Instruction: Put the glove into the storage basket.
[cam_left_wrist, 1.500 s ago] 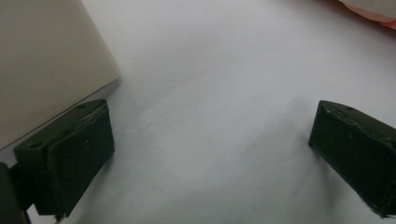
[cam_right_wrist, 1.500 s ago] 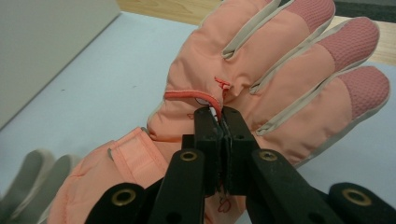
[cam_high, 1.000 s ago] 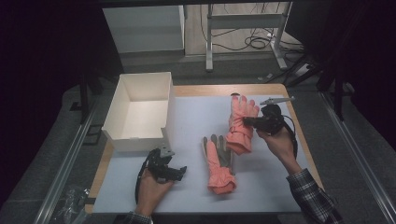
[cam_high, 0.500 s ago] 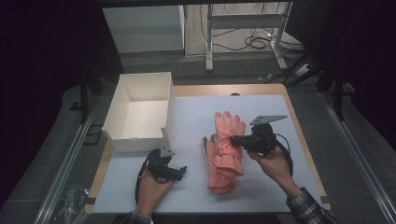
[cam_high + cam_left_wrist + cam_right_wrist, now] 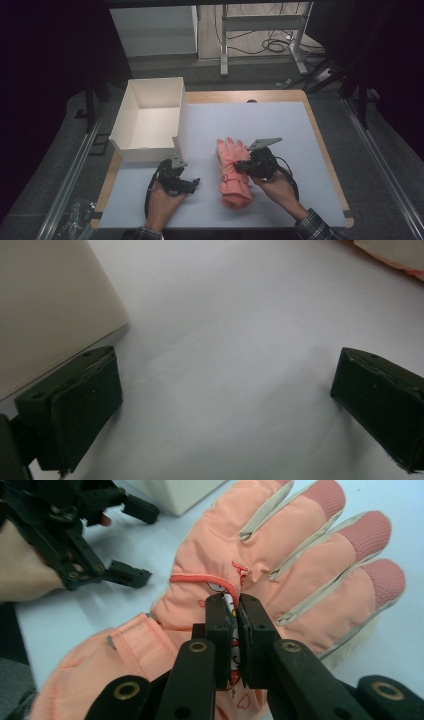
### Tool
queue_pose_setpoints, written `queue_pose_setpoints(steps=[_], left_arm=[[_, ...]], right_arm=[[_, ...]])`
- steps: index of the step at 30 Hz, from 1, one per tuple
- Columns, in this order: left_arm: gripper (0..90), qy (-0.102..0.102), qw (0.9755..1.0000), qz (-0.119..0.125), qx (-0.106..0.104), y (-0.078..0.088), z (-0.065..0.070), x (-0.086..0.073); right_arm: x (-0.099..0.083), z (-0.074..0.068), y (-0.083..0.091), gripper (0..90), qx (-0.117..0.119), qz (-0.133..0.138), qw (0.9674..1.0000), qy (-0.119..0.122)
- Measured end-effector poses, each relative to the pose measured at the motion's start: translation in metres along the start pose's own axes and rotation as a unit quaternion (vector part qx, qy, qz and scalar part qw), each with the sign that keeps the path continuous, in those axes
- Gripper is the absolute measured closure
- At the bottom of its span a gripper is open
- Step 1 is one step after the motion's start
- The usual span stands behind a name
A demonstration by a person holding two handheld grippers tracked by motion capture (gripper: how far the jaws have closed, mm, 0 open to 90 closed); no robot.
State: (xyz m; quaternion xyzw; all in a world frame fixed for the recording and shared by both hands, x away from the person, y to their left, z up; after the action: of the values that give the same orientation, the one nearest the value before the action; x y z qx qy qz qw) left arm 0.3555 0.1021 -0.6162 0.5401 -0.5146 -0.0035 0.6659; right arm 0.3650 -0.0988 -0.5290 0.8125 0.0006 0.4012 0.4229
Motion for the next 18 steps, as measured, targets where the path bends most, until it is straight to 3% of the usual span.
queue_pose_setpoints(steps=[5,8,12,13,18], left_arm=[[0.0,0.0,1.0,0.0,0.0,0.0,0.0,0.0],[0.0,0.0,1.0,0.0,0.0,0.0,0.0,0.0],[0.0,-0.001,1.0,0.0,0.0,0.0,0.0,0.0],[0.0,-0.001,1.0,0.0,0.0,0.0,0.0,0.0],[0.0,0.0,1.0,0.0,-0.001,0.0,0.0,0.0]], right_arm=[[-0.007,0.002,-0.012,81.4,-0.011,-0.005,0.9999,0.003],[-0.006,0.001,-0.011,74.5,-0.013,0.0,0.9999,0.011],[-0.002,0.0,-0.005,67.3,-0.009,0.009,0.9998,0.017],[0.004,-0.002,0.004,65.7,-0.006,0.022,0.9994,0.025],[0.009,0.002,0.02,63.6,-0.02,0.035,0.9985,0.037]])
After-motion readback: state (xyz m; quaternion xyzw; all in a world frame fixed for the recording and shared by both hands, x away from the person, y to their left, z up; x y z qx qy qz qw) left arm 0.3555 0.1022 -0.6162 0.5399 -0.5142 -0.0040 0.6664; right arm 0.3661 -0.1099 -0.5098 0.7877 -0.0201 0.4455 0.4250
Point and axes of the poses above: each handheld gripper's, and its own axes: y roughly backward along the jaws, x roughly out of its top, z roughly to its right, the point moved 9 cm from there along -y, roughly forward along the jaws, and after that the axes turned 13 degrees about -y, right-handed, at the moved point
